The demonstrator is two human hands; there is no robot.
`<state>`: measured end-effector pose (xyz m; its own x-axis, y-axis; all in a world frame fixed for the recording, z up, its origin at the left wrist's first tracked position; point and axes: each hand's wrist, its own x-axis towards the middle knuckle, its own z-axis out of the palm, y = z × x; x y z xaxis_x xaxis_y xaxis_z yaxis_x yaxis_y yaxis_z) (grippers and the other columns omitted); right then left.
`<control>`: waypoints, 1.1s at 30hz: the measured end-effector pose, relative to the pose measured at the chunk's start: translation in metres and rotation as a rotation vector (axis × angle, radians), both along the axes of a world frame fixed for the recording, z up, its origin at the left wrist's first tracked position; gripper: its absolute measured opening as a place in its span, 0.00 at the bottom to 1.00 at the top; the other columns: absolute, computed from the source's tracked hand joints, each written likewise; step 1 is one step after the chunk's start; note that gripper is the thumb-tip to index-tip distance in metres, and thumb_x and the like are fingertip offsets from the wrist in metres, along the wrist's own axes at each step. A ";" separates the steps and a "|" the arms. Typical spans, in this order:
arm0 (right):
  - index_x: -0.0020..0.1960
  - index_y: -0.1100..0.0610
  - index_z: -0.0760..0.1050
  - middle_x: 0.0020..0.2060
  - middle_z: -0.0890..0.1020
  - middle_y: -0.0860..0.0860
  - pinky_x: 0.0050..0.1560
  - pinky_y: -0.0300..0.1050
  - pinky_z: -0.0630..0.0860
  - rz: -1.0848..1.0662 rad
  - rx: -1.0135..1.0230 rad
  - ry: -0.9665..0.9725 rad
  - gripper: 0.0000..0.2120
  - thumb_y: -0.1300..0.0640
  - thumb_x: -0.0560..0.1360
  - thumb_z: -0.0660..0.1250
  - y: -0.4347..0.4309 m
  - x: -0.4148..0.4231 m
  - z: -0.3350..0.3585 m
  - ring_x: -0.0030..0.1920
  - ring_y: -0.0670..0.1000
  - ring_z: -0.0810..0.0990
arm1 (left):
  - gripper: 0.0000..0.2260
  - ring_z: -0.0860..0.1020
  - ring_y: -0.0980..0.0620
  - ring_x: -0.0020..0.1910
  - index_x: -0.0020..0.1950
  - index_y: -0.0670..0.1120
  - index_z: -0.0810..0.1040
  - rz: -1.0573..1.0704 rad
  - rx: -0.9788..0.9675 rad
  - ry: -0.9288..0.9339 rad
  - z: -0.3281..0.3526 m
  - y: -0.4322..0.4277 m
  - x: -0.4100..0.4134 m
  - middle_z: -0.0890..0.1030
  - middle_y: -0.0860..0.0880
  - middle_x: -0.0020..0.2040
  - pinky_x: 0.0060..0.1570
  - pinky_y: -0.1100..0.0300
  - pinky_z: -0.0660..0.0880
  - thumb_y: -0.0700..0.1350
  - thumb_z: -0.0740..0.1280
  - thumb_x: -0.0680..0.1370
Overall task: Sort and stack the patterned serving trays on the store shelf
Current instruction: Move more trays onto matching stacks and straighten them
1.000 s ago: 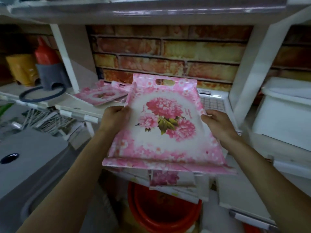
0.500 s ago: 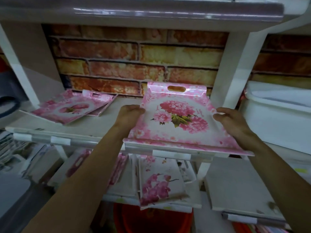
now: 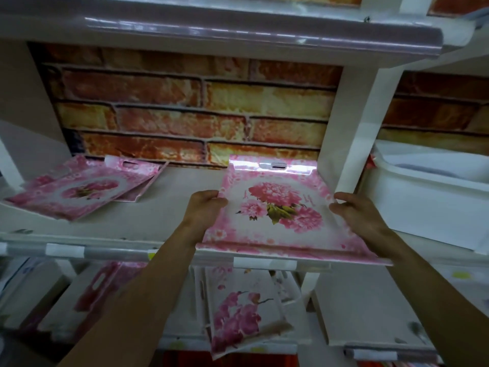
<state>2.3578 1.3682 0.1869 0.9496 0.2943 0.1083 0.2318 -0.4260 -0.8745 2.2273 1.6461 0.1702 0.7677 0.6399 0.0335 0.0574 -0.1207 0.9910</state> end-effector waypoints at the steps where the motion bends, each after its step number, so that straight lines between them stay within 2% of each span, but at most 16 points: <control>1: 0.68 0.60 0.73 0.51 0.79 0.54 0.35 0.39 0.70 0.000 -0.014 -0.005 0.18 0.59 0.79 0.65 0.000 0.004 -0.002 0.42 0.44 0.77 | 0.02 0.72 0.49 0.36 0.43 0.41 0.78 0.002 0.001 0.006 -0.002 0.000 0.003 0.75 0.43 0.40 0.31 0.65 0.68 0.35 0.68 0.75; 4: 0.70 0.59 0.71 0.51 0.80 0.55 0.34 0.40 0.70 -0.010 -0.037 -0.008 0.21 0.59 0.78 0.65 0.003 0.019 -0.011 0.41 0.47 0.78 | 0.02 0.75 0.48 0.40 0.43 0.41 0.80 0.003 -0.016 -0.008 -0.008 -0.001 0.011 0.77 0.43 0.41 0.41 0.59 0.70 0.35 0.68 0.75; 7: 0.70 0.59 0.71 0.51 0.79 0.55 0.33 0.40 0.70 -0.008 -0.070 -0.007 0.20 0.59 0.79 0.65 0.004 0.037 -0.018 0.39 0.48 0.78 | 0.05 0.76 0.48 0.40 0.41 0.42 0.80 0.021 -0.020 -0.004 -0.015 -0.003 0.023 0.78 0.43 0.41 0.43 0.57 0.71 0.34 0.68 0.74; 11: 0.69 0.59 0.72 0.54 0.80 0.57 0.37 0.42 0.74 -0.002 -0.091 -0.007 0.20 0.58 0.78 0.65 0.002 0.061 -0.028 0.42 0.51 0.79 | 0.07 0.75 0.48 0.39 0.38 0.43 0.78 0.043 0.001 0.018 -0.023 -0.008 0.044 0.77 0.43 0.40 0.40 0.60 0.71 0.34 0.68 0.75; 15: 0.69 0.60 0.73 0.55 0.81 0.58 0.46 0.46 0.75 -0.014 -0.085 -0.006 0.20 0.58 0.78 0.66 -0.001 0.086 -0.035 0.47 0.55 0.80 | 0.13 0.74 0.52 0.35 0.33 0.48 0.76 0.079 0.003 0.034 -0.028 -0.013 0.066 0.76 0.48 0.35 0.35 0.63 0.69 0.34 0.68 0.75; 17: 0.69 0.60 0.73 0.51 0.80 0.56 0.46 0.44 0.74 -0.008 -0.105 -0.012 0.20 0.59 0.78 0.65 -0.001 0.095 -0.037 0.45 0.53 0.79 | 0.10 0.74 0.49 0.38 0.36 0.47 0.77 0.090 -0.009 0.039 -0.034 -0.014 0.076 0.76 0.47 0.38 0.37 0.61 0.69 0.35 0.68 0.75; 19: 0.68 0.60 0.73 0.52 0.80 0.57 0.45 0.43 0.72 0.001 -0.128 -0.011 0.19 0.59 0.78 0.65 -0.001 0.104 -0.042 0.44 0.51 0.78 | 0.05 0.77 0.47 0.46 0.44 0.46 0.81 0.098 -0.020 0.054 -0.040 -0.014 0.085 0.80 0.46 0.44 0.43 0.60 0.73 0.37 0.68 0.75; 21: 0.67 0.60 0.74 0.56 0.80 0.59 0.49 0.43 0.71 0.003 -0.151 -0.017 0.18 0.60 0.78 0.64 0.000 0.111 -0.044 0.47 0.52 0.77 | 0.12 0.79 0.45 0.56 0.59 0.41 0.81 0.109 -0.011 0.080 -0.046 -0.014 0.092 0.82 0.44 0.56 0.53 0.57 0.74 0.39 0.69 0.75; 22: 0.67 0.60 0.74 0.58 0.80 0.59 0.51 0.44 0.72 -0.002 -0.159 -0.023 0.18 0.60 0.78 0.65 0.000 0.115 -0.046 0.49 0.54 0.77 | 0.15 0.79 0.44 0.58 0.62 0.40 0.80 0.122 -0.011 0.081 -0.047 -0.014 0.095 0.81 0.43 0.59 0.53 0.58 0.73 0.39 0.69 0.75; 25: 0.68 0.59 0.74 0.60 0.80 0.59 0.53 0.45 0.73 -0.012 -0.171 -0.026 0.19 0.59 0.78 0.65 0.000 0.122 -0.050 0.54 0.59 0.79 | 0.14 0.79 0.46 0.55 0.60 0.38 0.80 0.140 0.001 0.062 -0.048 -0.015 0.102 0.81 0.43 0.57 0.49 0.62 0.71 0.38 0.69 0.75; 27: 0.68 0.58 0.73 0.59 0.80 0.58 0.51 0.43 0.71 -0.019 -0.180 -0.027 0.19 0.58 0.78 0.65 0.000 0.126 -0.051 0.54 0.57 0.79 | 0.07 0.79 0.50 0.48 0.53 0.42 0.82 0.124 0.009 0.050 -0.047 -0.014 0.107 0.82 0.46 0.50 0.41 0.66 0.72 0.37 0.68 0.76; 28: 0.69 0.58 0.73 0.59 0.80 0.58 0.51 0.43 0.71 -0.022 -0.180 -0.023 0.20 0.58 0.78 0.65 0.001 0.129 -0.052 0.53 0.57 0.79 | 0.07 0.78 0.52 0.45 0.51 0.46 0.81 0.113 0.008 0.039 -0.045 -0.015 0.109 0.81 0.48 0.47 0.38 0.67 0.71 0.36 0.68 0.76; 31: 0.69 0.57 0.72 0.59 0.80 0.59 0.50 0.44 0.72 -0.027 -0.190 -0.009 0.20 0.58 0.77 0.64 0.001 0.135 -0.054 0.53 0.59 0.80 | 0.09 0.77 0.56 0.41 0.51 0.48 0.79 0.084 0.004 0.016 -0.044 -0.013 0.116 0.79 0.51 0.44 0.40 0.67 0.71 0.35 0.67 0.76; 33: 0.69 0.58 0.72 0.60 0.80 0.59 0.49 0.44 0.72 -0.030 -0.204 -0.002 0.20 0.58 0.78 0.64 0.000 0.139 -0.054 0.51 0.58 0.79 | 0.07 0.76 0.58 0.38 0.46 0.48 0.79 0.057 0.018 0.029 -0.044 -0.012 0.120 0.78 0.52 0.40 0.38 0.68 0.72 0.35 0.67 0.76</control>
